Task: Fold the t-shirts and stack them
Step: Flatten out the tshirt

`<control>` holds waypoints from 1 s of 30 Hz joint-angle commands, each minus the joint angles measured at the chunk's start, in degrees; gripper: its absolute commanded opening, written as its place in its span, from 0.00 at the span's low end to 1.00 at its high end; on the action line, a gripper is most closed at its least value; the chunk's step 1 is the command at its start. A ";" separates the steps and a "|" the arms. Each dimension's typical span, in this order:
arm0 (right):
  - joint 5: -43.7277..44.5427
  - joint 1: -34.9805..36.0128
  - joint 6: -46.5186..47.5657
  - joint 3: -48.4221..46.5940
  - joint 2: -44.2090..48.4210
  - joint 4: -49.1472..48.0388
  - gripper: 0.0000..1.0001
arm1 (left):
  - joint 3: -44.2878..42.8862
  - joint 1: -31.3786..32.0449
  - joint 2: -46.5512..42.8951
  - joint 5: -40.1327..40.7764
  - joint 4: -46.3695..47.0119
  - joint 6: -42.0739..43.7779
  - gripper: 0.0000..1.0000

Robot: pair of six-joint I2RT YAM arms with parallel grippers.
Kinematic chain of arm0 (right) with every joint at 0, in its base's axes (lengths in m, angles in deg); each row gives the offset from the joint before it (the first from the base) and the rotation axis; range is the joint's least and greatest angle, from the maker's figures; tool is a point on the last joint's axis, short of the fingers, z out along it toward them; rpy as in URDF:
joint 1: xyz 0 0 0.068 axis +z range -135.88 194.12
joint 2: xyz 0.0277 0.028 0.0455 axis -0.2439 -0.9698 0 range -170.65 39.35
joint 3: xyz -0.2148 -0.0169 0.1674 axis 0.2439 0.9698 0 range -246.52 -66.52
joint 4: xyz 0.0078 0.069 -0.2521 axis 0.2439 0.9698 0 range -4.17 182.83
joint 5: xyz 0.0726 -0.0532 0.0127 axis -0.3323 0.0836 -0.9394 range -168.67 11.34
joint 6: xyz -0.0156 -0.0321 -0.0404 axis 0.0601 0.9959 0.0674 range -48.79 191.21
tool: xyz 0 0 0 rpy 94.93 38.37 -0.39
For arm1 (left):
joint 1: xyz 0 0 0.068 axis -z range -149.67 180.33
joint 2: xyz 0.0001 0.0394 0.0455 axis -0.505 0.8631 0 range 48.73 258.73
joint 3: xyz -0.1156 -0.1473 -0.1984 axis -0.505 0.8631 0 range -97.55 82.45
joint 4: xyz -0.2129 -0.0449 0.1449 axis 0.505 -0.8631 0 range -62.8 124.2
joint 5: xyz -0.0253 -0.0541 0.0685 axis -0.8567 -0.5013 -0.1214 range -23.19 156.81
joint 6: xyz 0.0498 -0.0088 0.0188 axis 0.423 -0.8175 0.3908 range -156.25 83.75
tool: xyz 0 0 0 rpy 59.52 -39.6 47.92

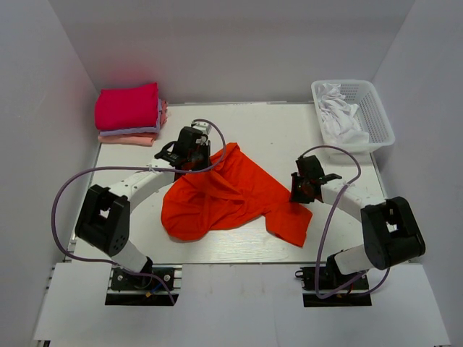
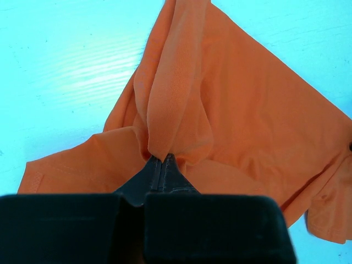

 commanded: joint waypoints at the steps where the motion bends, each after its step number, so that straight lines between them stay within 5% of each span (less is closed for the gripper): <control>1: -1.43 0.56 0.65 0.52 1.68 -1.92 0.22 | 0.12 0.29 -3.09 0.73 0.54 0.60 0.00; 3: -0.30 0.56 0.31 0.52 2.56 -1.93 0.00 | 0.12 0.29 -3.09 0.73 0.54 0.60 0.00; 11: 9.96 0.48 -1.45 -1.76 13.43 -0.70 0.00 | -2.77 -0.23 -6.78 4.15 -1.74 0.07 0.00; 30: 41.36 0.03 4.78 -24.35 33.58 0.63 0.00 | -14.29 -0.76 -29.45 32.28 -8.16 2.62 0.00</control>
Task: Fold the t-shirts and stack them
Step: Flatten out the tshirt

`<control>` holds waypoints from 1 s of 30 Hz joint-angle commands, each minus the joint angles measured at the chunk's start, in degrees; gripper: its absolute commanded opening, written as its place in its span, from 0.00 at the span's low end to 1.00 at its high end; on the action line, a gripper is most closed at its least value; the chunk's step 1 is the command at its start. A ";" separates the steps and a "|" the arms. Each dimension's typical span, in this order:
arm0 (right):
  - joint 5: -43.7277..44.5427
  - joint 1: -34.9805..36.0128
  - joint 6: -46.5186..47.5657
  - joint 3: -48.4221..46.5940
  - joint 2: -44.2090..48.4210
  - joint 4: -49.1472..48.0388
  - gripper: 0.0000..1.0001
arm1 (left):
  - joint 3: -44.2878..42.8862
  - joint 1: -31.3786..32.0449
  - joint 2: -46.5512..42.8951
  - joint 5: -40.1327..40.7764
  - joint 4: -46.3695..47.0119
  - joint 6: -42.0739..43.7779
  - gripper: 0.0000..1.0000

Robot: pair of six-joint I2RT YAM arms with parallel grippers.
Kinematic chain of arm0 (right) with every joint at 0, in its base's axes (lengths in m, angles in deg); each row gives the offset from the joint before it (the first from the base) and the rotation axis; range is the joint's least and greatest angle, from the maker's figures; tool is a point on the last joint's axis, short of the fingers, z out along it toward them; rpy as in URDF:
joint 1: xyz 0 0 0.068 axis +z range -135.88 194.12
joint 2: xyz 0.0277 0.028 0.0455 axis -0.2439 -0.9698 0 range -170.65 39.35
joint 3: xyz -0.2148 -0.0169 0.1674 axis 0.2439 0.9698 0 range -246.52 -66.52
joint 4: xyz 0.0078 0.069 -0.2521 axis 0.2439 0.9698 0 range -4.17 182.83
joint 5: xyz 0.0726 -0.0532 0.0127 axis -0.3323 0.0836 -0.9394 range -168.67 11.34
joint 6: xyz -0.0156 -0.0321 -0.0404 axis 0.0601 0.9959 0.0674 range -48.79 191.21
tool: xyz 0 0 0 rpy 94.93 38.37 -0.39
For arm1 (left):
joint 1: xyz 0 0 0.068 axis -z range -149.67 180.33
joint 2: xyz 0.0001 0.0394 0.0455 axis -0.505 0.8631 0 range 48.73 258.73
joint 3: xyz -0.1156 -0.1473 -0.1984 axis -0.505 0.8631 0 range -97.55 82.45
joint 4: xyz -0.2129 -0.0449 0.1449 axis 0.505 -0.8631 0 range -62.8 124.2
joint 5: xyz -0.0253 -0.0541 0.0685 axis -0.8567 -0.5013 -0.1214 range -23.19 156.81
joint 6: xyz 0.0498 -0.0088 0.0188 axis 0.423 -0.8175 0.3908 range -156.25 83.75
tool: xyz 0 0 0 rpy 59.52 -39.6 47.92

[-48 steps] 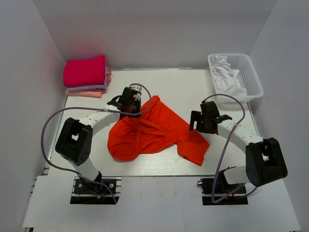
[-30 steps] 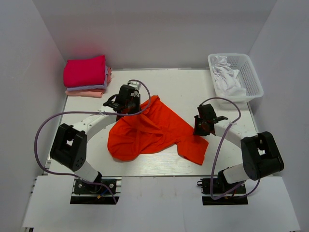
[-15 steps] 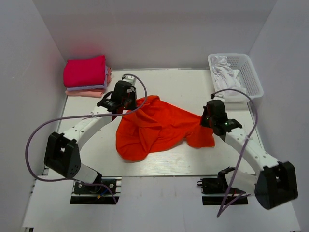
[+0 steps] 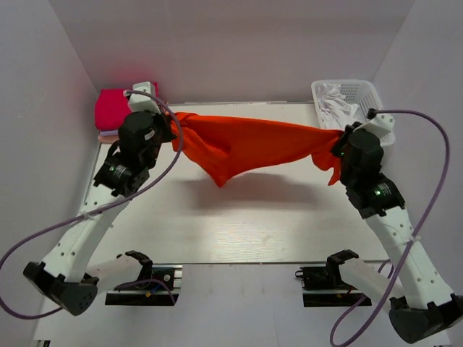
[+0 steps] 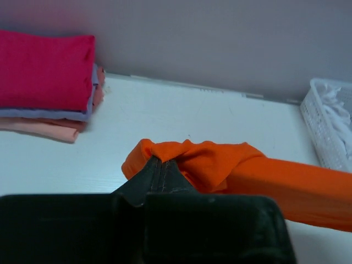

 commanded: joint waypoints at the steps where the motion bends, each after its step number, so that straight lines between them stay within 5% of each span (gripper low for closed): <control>1: 10.90 -0.27 3.01 -3.80 3.49 -3.44 0.00 | -1.99 -0.28 -4.91 7.93 -1.23 1.33 0.00; 14: 6.52 -0.01 9.88 -13.12 15.97 -4.94 0.00 | -0.67 -0.28 -20.56 -6.37 -0.35 3.88 0.00; 22: -0.07 -0.10 4.88 -13.12 23.87 -0.47 0.00 | 0.39 -0.28 -28.21 -20.17 -1.93 0.72 0.00; 30: -2.45 -0.18 1.70 -12.07 29.95 2.97 0.00 | 1.25 -0.28 -30.94 -23.35 -4.57 -2.44 0.00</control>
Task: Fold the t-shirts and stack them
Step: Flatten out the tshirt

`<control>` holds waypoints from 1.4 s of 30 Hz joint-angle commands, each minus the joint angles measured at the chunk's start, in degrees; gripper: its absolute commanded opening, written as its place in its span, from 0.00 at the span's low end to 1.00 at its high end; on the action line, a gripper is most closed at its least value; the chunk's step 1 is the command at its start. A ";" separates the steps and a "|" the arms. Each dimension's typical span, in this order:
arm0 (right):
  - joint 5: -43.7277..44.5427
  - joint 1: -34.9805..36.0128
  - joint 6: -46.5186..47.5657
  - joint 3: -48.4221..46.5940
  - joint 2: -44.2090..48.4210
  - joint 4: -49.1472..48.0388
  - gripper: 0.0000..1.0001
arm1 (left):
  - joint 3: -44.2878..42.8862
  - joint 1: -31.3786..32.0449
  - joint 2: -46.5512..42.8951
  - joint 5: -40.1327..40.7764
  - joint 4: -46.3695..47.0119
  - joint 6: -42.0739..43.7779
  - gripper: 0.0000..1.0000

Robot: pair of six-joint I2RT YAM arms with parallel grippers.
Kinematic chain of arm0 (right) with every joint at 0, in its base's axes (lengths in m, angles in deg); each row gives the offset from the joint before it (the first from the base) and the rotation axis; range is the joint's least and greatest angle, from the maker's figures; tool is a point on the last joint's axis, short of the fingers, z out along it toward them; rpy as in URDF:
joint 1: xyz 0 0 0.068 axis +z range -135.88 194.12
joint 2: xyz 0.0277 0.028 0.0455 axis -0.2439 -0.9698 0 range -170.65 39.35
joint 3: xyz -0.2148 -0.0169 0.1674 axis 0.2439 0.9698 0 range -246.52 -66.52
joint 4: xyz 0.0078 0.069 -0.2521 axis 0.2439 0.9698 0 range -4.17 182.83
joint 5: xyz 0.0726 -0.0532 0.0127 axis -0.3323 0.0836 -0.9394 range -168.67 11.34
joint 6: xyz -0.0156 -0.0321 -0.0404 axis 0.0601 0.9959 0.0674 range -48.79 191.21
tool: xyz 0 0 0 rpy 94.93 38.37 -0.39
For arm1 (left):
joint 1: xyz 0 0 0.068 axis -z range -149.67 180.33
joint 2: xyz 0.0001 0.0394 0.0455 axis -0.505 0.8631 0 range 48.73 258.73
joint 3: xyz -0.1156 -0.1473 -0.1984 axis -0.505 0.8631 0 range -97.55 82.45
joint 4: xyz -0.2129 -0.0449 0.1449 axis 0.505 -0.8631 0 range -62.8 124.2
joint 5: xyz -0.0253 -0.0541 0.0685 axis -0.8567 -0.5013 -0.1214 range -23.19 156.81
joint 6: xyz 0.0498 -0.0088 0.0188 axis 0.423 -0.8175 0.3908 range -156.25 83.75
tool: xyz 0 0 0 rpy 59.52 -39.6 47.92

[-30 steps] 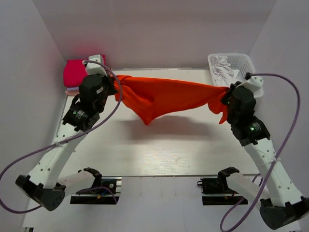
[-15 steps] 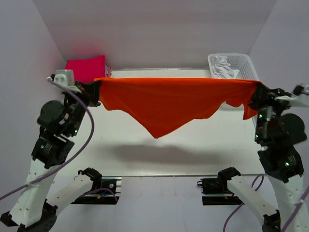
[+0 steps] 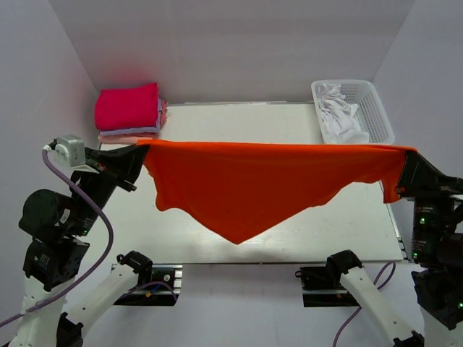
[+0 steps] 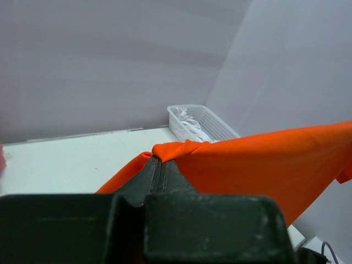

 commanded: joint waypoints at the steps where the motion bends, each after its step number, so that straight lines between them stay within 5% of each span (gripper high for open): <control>1: 1.55 -0.47 -1.64 0.28 1.65 -0.90 0.00 | 0.87 -0.65 -0.93 0.45 -1.01 -1.23 0.00; 9: 1.81 -0.47 -5.07 10.21 -5.55 -3.18 0.00 | 9.21 -0.65 10.92 7.21 -1.01 -4.47 0.00; 18: 1.36 -0.91 -6.48 22.34 -25.50 -12.47 0.00 | 15.37 -1.79 38.13 16.88 5.31 -5.01 0.00; 29: 1.99 -3.98 -1.91 9.70 -59.05 -14.26 0.00 | -6.85 -8.03 75.23 18.20 3.56 -3.60 0.00; 35: 0.32 -5.65 1.60 0.13 -70.32 -14.96 0.00 | -12.39 -10.76 80.10 14.62 7.94 0.08 0.00; 38: -1.52 -5.83 3.71 -3.39 -75.24 -14.96 0.00 | -15.20 -11.29 83.26 12.93 7.43 1.84 0.55; 39: -1.88 -5.83 4.15 -4.10 -75.95 -14.61 0.04 | -16.00 -11.29 83.79 12.93 6.73 1.85 0.92; 40: -2.14 -6.26 4.25 -6.37 -76.74 -13.83 0.14 | -16.87 -11.90 84.49 13.98 5.85 1.85 1.00; 41: -3.71 -6.09 5.55 -7.35 -78.75 -13.56 0.49 | -18.45 -11.90 85.28 14.60 5.15 1.33 1.00; 42: -4.07 -5.83 6.00 -8.40 -79.38 -12.68 0.59 | -19.07 -11.90 85.29 15.13 3.66 0.80 1.00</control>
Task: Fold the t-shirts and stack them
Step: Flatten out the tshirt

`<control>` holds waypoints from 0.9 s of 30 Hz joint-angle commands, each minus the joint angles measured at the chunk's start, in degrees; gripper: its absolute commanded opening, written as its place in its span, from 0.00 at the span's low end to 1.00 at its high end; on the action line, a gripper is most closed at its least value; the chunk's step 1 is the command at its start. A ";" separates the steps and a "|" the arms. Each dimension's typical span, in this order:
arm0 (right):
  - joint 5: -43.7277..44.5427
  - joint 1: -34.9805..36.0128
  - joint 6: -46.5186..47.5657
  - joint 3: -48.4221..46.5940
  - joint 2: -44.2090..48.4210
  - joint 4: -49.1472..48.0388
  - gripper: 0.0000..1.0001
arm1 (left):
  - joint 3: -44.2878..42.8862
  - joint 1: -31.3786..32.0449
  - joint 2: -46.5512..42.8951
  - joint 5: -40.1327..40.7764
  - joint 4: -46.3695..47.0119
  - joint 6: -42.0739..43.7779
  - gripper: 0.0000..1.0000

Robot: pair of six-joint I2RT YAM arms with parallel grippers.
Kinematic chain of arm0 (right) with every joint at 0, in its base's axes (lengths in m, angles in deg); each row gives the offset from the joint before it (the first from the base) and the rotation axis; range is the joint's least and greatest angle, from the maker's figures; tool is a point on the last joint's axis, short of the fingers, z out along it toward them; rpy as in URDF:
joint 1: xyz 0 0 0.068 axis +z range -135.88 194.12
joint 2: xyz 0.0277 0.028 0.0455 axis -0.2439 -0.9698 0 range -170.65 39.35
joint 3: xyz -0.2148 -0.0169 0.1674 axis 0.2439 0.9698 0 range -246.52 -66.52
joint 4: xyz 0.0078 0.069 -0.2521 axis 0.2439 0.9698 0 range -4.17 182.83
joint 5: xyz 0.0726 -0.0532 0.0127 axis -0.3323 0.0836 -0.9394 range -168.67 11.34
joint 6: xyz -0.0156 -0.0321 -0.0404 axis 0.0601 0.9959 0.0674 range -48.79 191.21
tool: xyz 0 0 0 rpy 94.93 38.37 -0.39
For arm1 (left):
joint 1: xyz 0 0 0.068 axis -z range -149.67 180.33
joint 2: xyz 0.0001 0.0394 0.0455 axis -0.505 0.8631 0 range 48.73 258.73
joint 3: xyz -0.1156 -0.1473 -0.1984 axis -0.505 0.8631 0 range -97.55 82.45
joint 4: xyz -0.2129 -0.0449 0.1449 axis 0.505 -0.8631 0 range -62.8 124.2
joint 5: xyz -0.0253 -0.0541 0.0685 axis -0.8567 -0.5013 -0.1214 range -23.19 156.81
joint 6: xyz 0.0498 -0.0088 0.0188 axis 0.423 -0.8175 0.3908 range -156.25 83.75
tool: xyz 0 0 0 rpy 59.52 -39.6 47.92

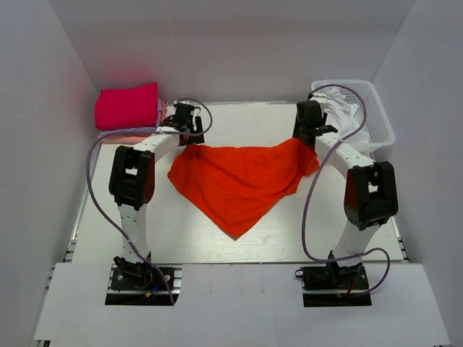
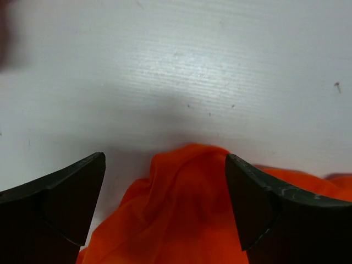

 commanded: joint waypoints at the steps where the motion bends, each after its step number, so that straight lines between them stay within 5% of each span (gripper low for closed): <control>1: -2.94 -0.08 4.10 -7.55 -2.40 1.05 0.71 | -4.37 -0.75 -0.67 1.10 -2.71 0.58 1.00; 6: -11.42 0.19 6.21 -10.13 -1.11 3.26 0.90 | -0.34 -1.37 -6.80 1.89 -2.55 -0.13 1.00; 15: -24.48 1.15 6.40 0.14 9.26 1.14 0.90 | 16.62 -1.90 -21.83 -1.70 -2.54 -8.11 1.00; 19: -24.48 1.24 3.23 5.24 11.12 2.99 0.90 | 24.00 0.46 -27.56 -12.93 1.66 -6.73 1.00; 21: -23.87 1.15 2.00 8.31 12.26 5.01 0.90 | 26.11 0.99 -28.88 -24.93 5.44 -5.24 1.00; 27: -28.94 1.15 0.07 15.00 15.08 2.03 0.90 | 24.72 8.90 -26.43 -21.13 1.76 -3.64 1.00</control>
